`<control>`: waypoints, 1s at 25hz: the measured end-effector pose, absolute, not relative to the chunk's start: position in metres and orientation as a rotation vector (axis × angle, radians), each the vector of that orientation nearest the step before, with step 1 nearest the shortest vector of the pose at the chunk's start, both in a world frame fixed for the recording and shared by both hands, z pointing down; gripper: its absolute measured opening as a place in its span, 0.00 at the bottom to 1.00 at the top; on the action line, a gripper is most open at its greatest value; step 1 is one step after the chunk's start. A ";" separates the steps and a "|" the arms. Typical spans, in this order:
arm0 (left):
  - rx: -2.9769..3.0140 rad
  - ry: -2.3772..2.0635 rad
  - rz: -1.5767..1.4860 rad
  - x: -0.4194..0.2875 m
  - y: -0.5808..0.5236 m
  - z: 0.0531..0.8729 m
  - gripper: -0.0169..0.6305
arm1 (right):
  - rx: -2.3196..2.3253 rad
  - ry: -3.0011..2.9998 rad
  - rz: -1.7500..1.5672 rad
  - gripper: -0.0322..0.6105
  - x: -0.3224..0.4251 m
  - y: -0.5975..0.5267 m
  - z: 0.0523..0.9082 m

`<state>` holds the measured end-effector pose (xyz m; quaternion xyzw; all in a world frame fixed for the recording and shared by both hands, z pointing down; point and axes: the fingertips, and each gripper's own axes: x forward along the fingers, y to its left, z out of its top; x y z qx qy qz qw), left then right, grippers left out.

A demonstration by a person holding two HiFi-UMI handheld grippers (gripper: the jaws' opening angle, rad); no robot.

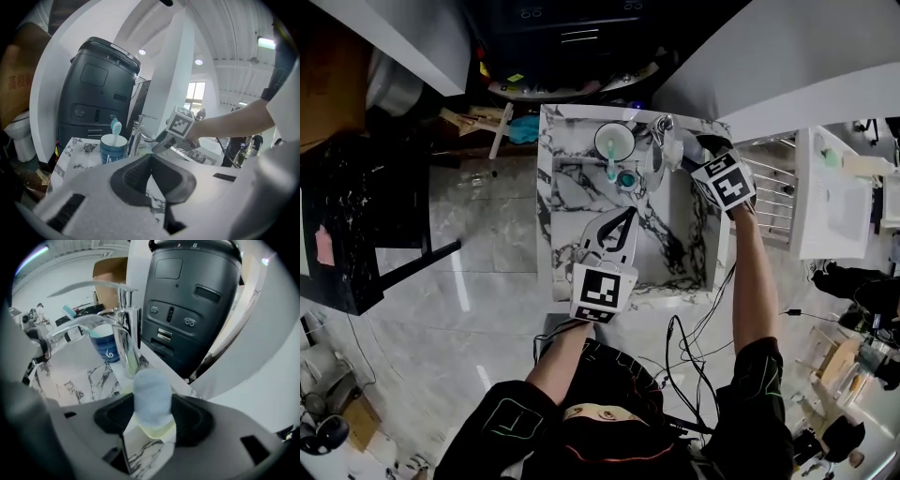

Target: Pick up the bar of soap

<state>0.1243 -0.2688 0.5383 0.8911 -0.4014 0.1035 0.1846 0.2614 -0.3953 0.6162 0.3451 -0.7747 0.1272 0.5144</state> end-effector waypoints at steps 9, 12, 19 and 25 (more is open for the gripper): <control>2.574 -1.125 0.272 0.135 -0.252 0.515 0.04 | 1.076 -1.959 0.255 0.45 0.279 -0.377 0.547; 2.593 -1.139 0.265 0.135 -0.245 0.505 0.04 | 1.163 -1.999 0.224 0.45 0.284 -0.367 0.522; 2.638 -1.184 0.232 0.136 -0.224 0.473 0.04 | 1.405 -2.128 0.196 0.45 0.288 -0.323 0.452; 2.684 -1.236 0.187 0.135 -0.204 0.438 0.04 | 1.590 -2.209 0.219 0.45 0.298 -0.271 0.413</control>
